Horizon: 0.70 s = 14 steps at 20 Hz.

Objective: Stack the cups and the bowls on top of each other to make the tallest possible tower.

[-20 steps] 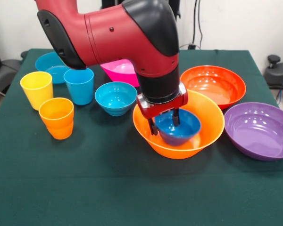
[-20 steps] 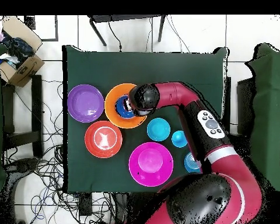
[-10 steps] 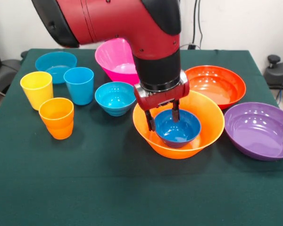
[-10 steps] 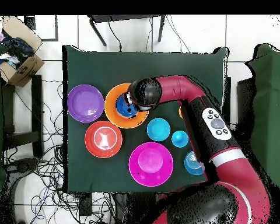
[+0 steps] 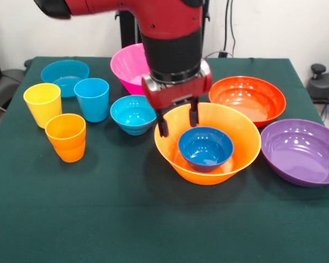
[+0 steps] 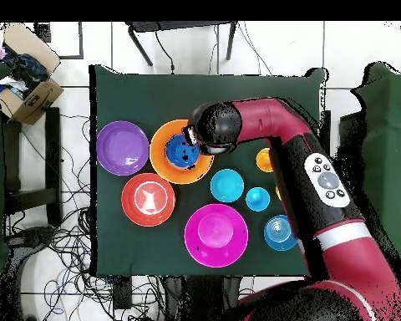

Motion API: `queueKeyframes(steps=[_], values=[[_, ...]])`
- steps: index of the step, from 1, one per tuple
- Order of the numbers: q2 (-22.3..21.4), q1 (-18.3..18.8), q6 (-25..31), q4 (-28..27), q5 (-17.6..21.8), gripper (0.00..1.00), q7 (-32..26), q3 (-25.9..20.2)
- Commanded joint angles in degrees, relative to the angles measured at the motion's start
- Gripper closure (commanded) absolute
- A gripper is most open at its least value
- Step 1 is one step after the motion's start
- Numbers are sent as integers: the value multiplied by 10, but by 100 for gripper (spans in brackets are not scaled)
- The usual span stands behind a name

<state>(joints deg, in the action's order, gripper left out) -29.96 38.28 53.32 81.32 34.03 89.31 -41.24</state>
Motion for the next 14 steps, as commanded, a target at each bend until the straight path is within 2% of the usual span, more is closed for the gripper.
queueKeyframes(steps=[1, 14], values=[[-35, 44, 66, 70, 29, 0, -248, -24], [-48, 111, 28, 163, 49, 0, -264, -50]])
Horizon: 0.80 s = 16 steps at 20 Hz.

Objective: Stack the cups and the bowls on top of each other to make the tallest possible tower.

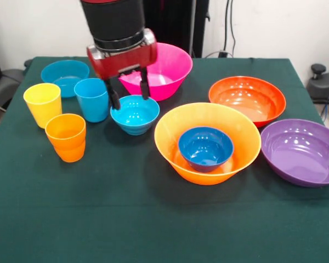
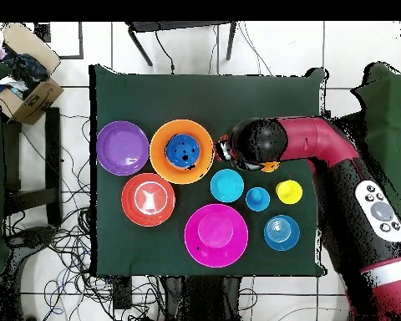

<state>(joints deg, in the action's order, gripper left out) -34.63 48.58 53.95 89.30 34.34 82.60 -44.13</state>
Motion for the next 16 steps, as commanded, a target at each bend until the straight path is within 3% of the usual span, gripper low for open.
queueKeyframes(steps=[1, 8, 16], values=[[-5, 13, 21, 92, 46, 0, -198, -24], [-46, 43, 7, 168, 43, 0, -168, -41], [-50, 52, 24, 192, 47, 0, -168, -56]])
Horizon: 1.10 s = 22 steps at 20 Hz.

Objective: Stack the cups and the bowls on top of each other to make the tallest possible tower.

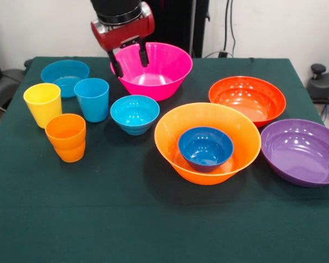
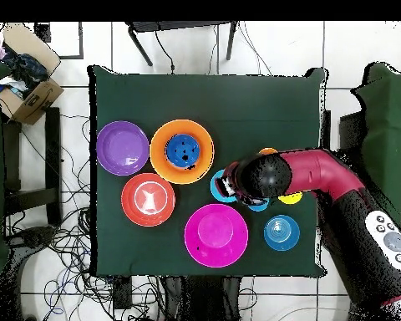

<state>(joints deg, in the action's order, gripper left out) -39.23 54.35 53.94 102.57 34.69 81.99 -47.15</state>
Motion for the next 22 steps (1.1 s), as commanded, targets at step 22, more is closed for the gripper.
queueKeyframes(steps=[22], values=[[28, -11, 18, 9, 117, 0, -186, -19]])
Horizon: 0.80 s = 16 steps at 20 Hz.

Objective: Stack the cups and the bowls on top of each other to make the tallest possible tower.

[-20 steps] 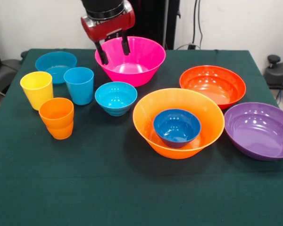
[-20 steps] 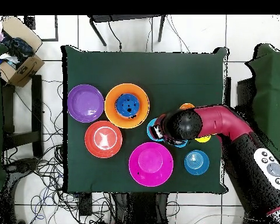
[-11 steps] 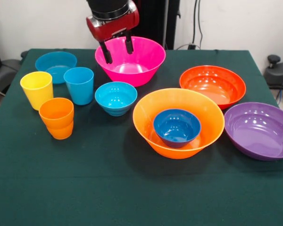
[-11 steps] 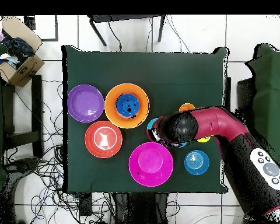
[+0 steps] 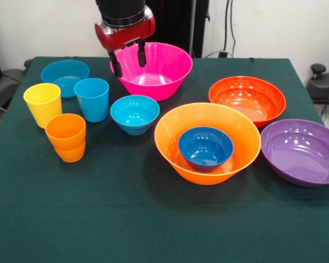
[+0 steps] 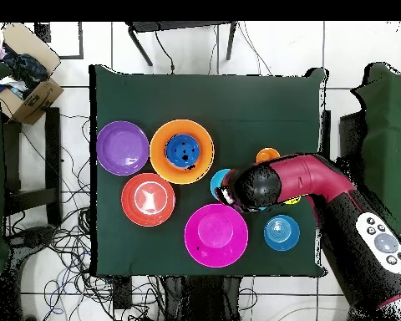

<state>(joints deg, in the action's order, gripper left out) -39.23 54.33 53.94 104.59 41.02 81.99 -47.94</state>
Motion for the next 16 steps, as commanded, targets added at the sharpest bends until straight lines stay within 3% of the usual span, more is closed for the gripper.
queueKeyframes(steps=[1, 16], values=[[32, -11, 19, -12, 56, 0, -187, -9], [124, -26, -37, -30, 120, 0, -148, 16]])
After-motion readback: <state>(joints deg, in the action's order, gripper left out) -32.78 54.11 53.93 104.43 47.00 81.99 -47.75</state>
